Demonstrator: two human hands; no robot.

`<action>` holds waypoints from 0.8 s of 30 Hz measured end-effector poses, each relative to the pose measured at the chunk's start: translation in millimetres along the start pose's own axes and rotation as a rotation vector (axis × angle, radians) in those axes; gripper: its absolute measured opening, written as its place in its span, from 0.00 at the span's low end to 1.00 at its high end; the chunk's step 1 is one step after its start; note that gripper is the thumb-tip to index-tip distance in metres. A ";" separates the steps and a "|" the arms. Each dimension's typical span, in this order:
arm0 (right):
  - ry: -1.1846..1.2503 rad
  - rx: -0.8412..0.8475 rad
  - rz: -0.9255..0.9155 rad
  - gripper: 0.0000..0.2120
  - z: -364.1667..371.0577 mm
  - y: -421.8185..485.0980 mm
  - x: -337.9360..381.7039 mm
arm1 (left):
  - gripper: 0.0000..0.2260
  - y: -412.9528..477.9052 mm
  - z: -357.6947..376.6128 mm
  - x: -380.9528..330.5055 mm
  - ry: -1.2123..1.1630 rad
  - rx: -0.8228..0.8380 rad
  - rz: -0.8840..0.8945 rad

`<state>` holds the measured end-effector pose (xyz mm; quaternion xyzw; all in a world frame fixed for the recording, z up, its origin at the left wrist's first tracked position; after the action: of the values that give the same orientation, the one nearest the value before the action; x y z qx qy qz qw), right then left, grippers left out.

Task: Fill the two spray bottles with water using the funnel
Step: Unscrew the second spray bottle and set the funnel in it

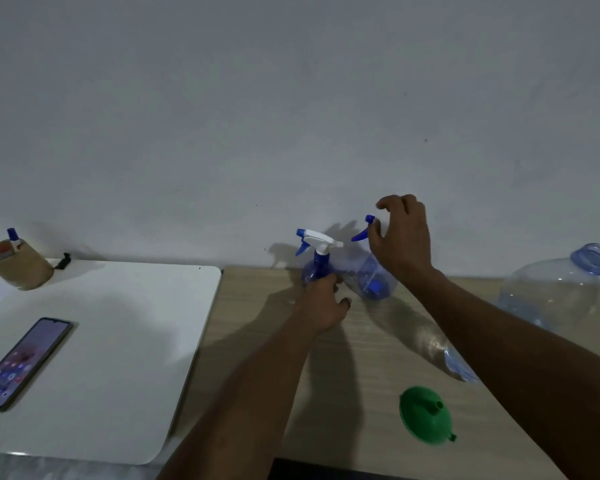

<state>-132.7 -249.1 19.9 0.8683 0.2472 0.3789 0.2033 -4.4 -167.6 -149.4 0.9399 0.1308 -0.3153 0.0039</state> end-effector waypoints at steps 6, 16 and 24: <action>-0.019 0.486 0.246 0.24 36.6 -13.1 -66.4 | 0.20 7.2 22.6 -52.5 -0.033 0.058 0.091; -0.072 0.480 0.095 0.17 4.0 -24.8 -35.3 | 0.31 3.0 14.3 -68.8 -0.133 -0.052 0.037; 0.002 0.578 0.029 0.17 -13.2 -68.3 7.1 | 0.23 -54.5 -4.6 -53.5 -0.044 -0.167 0.039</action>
<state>-157.4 -188.4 -4.8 0.8933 0.3329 0.2963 -0.0584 -56.3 -127.5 -109.8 0.9316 0.1380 -0.3236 0.0911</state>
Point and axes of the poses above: each hand's wrist, its own y-axis towards the middle knuckle, its own z-axis out of the palm, x = y × z, the point moved 10 cm from there along y, towards the middle knuckle, and after that the axes turned 11 degrees about y, right-handed, at the moved point
